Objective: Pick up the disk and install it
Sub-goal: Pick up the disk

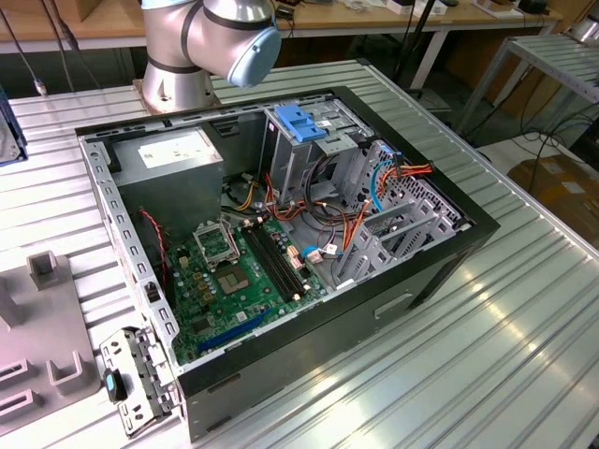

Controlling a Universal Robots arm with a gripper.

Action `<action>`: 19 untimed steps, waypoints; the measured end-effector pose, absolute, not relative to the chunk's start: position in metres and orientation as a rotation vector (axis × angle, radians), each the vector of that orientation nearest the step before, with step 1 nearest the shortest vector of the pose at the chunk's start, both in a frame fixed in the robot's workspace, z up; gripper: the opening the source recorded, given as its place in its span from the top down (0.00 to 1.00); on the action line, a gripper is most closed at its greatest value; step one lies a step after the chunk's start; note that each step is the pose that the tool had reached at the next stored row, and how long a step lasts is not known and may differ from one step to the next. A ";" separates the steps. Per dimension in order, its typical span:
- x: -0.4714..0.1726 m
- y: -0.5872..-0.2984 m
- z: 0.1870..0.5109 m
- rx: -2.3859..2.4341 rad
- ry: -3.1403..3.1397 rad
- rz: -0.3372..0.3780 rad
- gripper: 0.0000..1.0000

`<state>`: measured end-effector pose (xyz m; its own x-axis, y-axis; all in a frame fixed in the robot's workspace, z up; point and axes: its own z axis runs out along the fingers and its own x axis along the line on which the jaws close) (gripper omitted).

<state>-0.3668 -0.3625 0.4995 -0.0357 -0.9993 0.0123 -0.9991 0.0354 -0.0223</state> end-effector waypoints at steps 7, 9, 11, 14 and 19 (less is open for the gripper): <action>-0.359 -0.362 0.499 -2.177 2.256 -0.039 0.63; -0.357 -0.362 0.499 -2.177 2.256 -0.039 0.63; -0.355 -0.362 0.500 -2.177 2.256 -0.039 0.63; -0.350 -0.362 0.499 -2.177 2.256 -0.039 0.63; -0.343 -0.362 0.499 -2.177 2.256 -0.039 0.63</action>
<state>-0.3428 -0.3625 0.4994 -0.0357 -0.9993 0.0123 -0.9991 0.0354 -0.0224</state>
